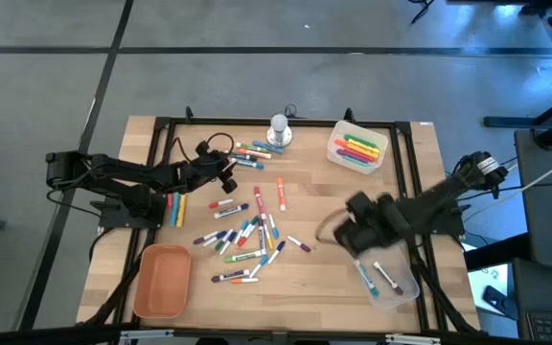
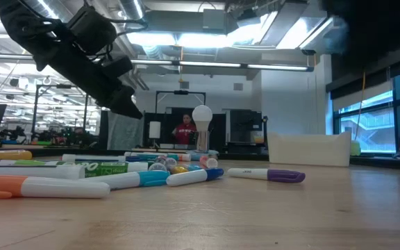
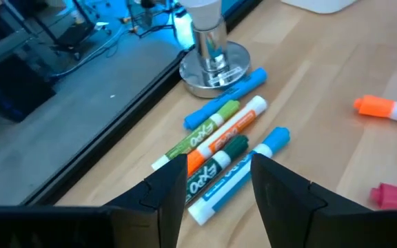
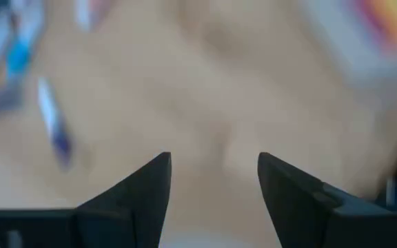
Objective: Pick & Place Markers
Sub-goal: Put the medium orange marker pen into the transparent bin
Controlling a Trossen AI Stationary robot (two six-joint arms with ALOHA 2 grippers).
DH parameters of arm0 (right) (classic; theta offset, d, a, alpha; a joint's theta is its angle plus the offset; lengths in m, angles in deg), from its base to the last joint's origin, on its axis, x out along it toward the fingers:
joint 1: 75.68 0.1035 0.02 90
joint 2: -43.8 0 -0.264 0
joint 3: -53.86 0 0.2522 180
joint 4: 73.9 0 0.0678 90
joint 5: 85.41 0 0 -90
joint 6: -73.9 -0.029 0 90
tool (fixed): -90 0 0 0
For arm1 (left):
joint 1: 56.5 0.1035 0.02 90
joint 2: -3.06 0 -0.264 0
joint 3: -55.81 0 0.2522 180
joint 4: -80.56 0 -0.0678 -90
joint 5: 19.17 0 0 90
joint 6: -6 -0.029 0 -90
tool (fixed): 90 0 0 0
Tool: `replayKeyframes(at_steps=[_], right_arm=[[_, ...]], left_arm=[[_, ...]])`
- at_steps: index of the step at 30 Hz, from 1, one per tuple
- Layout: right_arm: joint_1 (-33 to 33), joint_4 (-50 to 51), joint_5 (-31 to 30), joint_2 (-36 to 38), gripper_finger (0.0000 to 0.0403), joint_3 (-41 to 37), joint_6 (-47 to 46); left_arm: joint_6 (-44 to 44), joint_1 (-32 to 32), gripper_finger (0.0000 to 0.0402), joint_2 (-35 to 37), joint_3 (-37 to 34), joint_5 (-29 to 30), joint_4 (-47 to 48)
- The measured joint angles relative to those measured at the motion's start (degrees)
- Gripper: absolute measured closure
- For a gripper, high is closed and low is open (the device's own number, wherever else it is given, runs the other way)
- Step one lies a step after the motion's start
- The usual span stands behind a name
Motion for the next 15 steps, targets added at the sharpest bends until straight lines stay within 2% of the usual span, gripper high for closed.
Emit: replayKeyframes(at_steps=[2,4,11,15], right_arm=[[-5.07,-4.92,-3.31,-0.84,0.0186,0.02,6.22],[-10.29,-12.15,-3.10,-2.39,0.0185,0.02,13.86],[-21.96,-43.40,5.57,-13.15,0.0185,0.04,40.39],[-24.45,-56.22,5.30,-19.90,0.0185,0.06,45.01]], left_arm=[[0.20,0.00,0.0245,0.00,0.00,-0.47,-0.04],[0.65,0.01,0.0245,0.00,0.00,-0.60,-0.05],[-0.06,0.00,0.0245,0.00,0.00,-0.56,-0.01],[0.04,0.02,0.0245,0.00,0.00,-5.49,-0.42]])
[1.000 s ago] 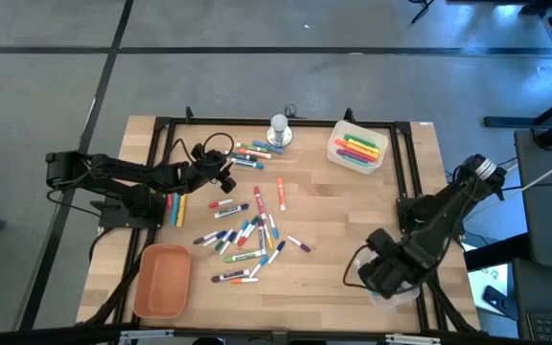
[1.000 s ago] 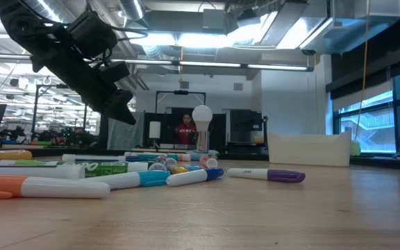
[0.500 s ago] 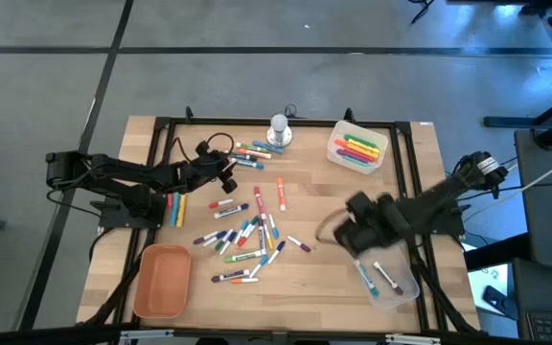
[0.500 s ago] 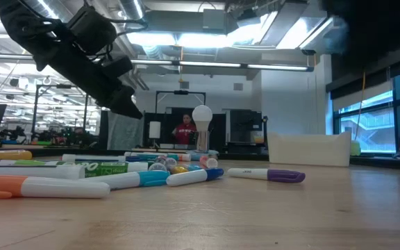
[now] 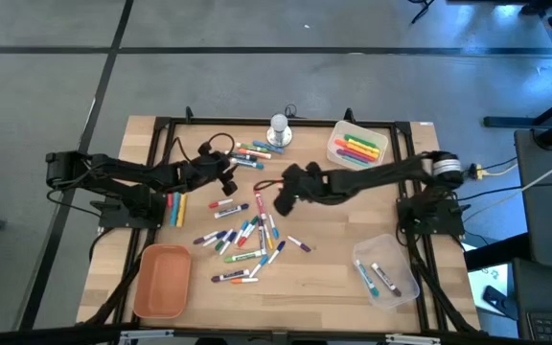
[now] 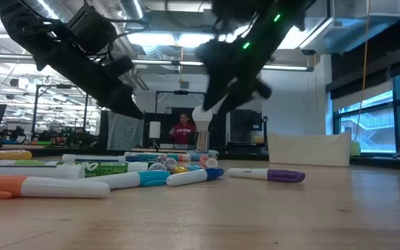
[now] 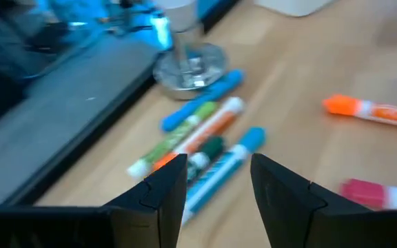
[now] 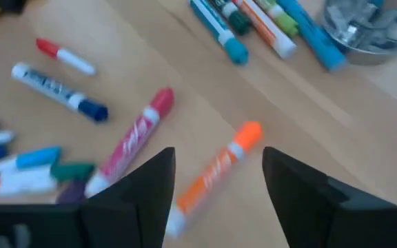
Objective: Pick & Place Markers
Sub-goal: Put the medium orange marker pen into the transparent bin
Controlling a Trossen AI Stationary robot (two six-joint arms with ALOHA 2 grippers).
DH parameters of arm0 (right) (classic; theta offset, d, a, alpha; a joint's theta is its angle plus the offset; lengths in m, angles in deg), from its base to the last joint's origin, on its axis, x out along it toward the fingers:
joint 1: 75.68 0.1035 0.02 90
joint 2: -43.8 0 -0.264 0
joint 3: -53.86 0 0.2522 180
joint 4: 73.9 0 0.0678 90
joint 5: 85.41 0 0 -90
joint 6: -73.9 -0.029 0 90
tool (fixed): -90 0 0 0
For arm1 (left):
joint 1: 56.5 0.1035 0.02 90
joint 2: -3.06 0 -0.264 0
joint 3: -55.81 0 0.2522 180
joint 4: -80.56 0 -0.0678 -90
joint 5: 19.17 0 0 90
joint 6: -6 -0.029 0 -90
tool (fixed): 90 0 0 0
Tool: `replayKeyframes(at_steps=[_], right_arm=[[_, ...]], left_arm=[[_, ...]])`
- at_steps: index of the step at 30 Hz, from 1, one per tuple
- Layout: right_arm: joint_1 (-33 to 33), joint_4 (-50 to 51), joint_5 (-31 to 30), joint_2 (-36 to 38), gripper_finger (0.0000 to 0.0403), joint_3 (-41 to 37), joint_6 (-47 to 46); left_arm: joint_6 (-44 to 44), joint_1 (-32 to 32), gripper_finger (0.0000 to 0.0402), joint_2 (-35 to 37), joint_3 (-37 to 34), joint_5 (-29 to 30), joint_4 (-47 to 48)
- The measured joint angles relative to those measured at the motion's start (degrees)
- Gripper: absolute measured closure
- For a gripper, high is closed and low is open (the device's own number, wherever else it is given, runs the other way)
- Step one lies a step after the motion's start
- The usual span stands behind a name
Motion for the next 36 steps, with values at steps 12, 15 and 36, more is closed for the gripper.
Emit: replayKeyframes(at_steps=[12,15,36], right_arm=[[-8.13,-6.79,13.22,-13.98,0.0185,0.25,-0.60],[-8.13,-4.77,12.91,-15.30,0.0186,0.40,0.14],[-0.58,13.15,13.27,-7.44,0.0353,-0.46,2.61]], left_arm=[[-1.26,0.00,0.0245,0.00,0.00,-4.28,0.85],[-2.58,0.00,0.0245,0.00,0.00,-4.29,0.70],[1.00,-0.26,0.0245,-0.01,0.00,-8.37,1.80]])
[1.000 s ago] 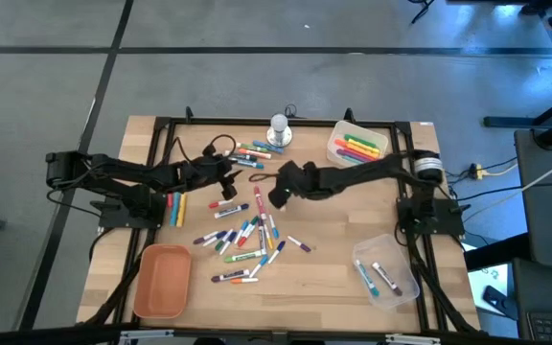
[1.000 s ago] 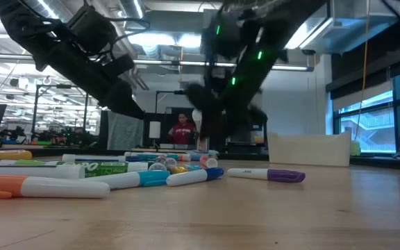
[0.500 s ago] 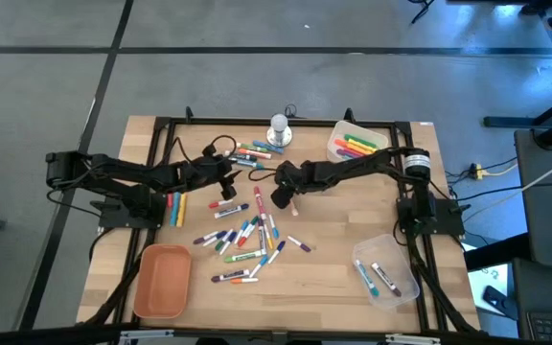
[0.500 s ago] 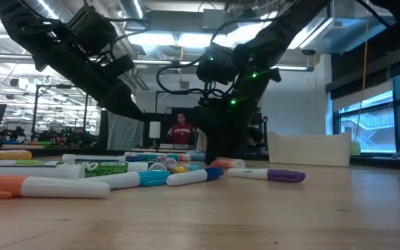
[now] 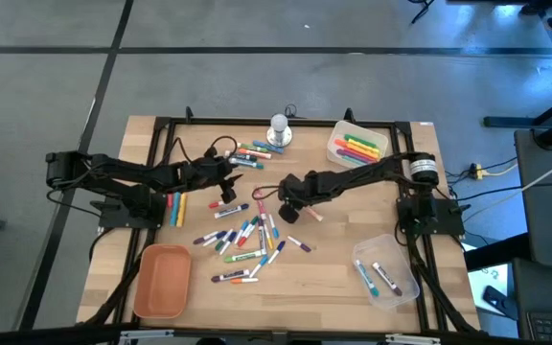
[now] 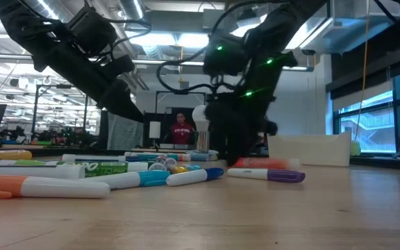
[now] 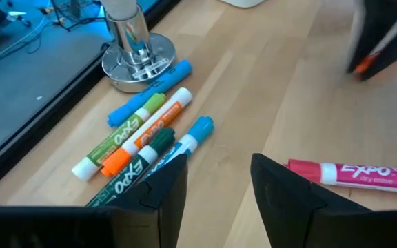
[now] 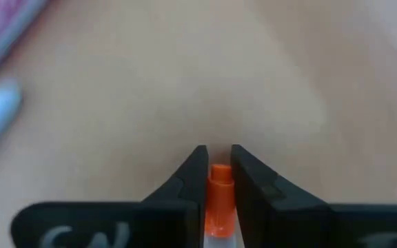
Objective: Pick & Place Markers
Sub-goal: Put the medium orange marker pen into the transparent bin
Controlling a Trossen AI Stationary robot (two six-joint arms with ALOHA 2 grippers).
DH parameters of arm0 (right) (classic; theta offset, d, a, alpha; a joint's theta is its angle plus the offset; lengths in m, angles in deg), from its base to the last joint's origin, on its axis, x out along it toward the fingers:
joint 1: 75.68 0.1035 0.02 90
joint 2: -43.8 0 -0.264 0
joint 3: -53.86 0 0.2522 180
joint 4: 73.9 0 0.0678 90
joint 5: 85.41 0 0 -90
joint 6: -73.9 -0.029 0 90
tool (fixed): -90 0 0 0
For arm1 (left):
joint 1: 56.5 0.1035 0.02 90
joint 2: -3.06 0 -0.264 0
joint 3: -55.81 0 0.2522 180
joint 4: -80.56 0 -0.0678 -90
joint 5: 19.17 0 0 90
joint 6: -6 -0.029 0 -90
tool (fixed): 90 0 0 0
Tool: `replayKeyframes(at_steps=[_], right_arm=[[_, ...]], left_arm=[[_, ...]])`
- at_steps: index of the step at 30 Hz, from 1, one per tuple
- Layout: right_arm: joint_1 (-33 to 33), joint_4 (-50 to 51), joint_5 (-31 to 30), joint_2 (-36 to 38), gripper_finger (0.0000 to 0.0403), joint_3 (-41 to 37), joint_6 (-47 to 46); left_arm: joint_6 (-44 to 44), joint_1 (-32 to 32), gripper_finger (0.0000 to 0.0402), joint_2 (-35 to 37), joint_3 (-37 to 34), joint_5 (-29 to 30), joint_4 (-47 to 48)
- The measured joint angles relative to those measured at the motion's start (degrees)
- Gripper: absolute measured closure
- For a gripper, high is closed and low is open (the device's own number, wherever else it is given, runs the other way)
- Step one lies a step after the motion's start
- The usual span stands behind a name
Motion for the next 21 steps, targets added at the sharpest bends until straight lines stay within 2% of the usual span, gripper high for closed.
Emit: replayKeyframes(at_steps=[4,8,12,18,21], right_arm=[[2.70,6.06,-1.54,8.46,0.0353,0.20,-1.00],[6.08,15.32,-4.52,16.25,0.0353,0.17,-6.98],[10.83,23.81,-4.07,23.11,0.0353,0.37,-13.58],[23.87,40.60,-1.04,26.19,0.0353,0.29,-35.31],[31.99,45.29,0.76,25.95,0.0353,0.29,-47.24]], left_arm=[[0.04,0.00,0.0245,-0.02,0.00,-0.72,0.30],[-0.01,0.00,0.0245,-0.01,0.00,-0.63,0.60],[1.11,0.00,0.0245,0.00,0.00,-0.79,1.36],[3.45,0.00,0.0245,0.00,0.00,-2.05,2.88],[4.89,0.00,0.0245,0.01,0.00,-2.06,3.04]])
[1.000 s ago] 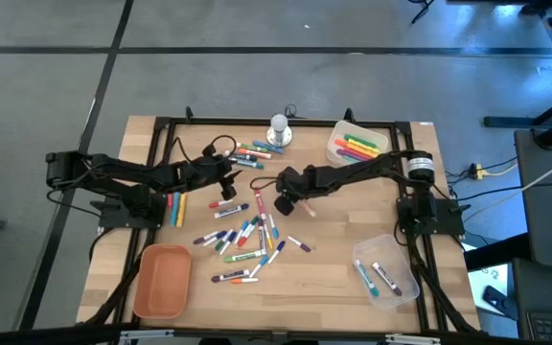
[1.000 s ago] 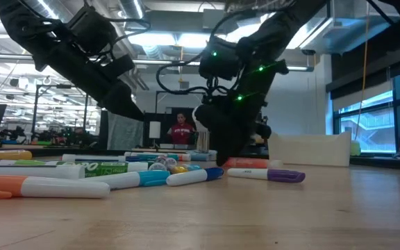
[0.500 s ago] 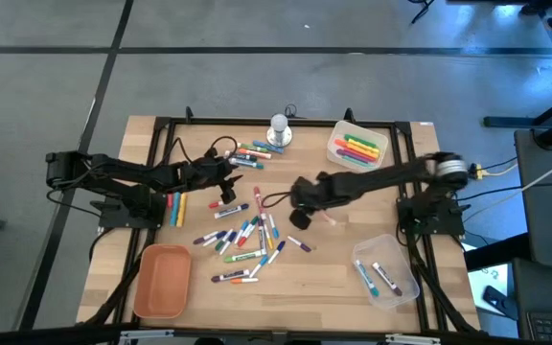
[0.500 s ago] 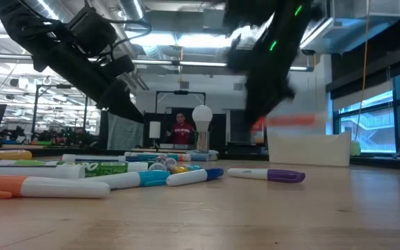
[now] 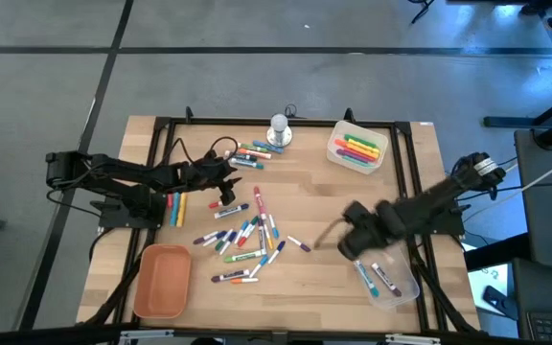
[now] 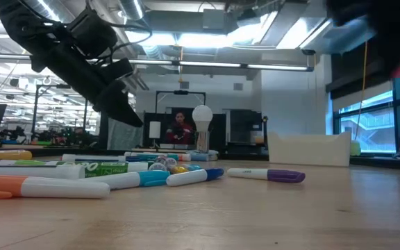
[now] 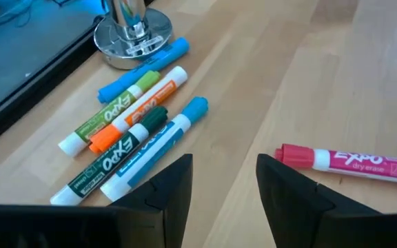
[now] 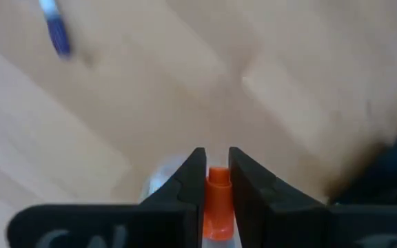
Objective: Pick & Place Markers
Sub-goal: Put the medium orange marker pen into the transparent bin, then put the medium pink marker pen into the transparent bin
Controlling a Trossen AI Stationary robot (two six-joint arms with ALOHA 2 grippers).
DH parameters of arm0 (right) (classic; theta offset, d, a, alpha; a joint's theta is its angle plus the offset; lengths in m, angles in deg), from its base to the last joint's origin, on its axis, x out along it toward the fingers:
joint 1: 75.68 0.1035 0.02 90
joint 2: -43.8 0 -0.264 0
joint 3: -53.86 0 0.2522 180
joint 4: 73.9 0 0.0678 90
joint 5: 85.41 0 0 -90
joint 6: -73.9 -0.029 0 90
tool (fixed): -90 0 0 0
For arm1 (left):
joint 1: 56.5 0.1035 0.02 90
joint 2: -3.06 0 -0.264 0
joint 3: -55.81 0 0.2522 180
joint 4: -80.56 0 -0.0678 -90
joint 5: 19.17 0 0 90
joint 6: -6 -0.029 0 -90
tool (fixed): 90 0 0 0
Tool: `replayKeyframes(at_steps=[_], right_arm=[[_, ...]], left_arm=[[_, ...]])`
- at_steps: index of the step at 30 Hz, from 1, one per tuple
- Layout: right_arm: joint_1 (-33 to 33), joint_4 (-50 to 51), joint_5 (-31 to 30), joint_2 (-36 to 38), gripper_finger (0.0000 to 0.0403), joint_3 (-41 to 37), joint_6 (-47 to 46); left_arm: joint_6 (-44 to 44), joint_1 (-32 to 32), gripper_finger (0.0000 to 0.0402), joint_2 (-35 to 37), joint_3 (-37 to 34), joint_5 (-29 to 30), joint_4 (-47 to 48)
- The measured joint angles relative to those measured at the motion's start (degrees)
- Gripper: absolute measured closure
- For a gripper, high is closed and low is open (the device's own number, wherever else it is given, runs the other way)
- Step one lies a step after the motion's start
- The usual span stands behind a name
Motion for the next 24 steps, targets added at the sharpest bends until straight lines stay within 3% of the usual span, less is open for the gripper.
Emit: replayKeyframes(at_steps=[5,10,15,20,24], right_arm=[[12.47,0.10,-2.04,-1.87,0.0348,0.02,-14.19],[17.95,0.17,-3.22,-4.24,0.0315,0.02,-17.03],[18.33,1.36,-3.40,-5.25,0.0267,0.02,-17.40],[17.17,2.38,-4.90,-5.23,0.0229,0.09,-15.40],[14.67,3.08,-10.59,-5.21,0.0215,0.11,-10.44]], left_arm=[[3.03,0.00,0.0245,-0.02,0.00,0.00,0.13],[4.73,-0.03,0.0245,-0.02,0.00,3.40,0.38],[5.62,0.00,0.0245,0.00,0.00,11.03,0.38],[3.20,0.61,0.0245,-0.01,0.00,10.42,0.35],[-0.55,0.63,0.0245,-0.02,0.00,8.11,0.35]])
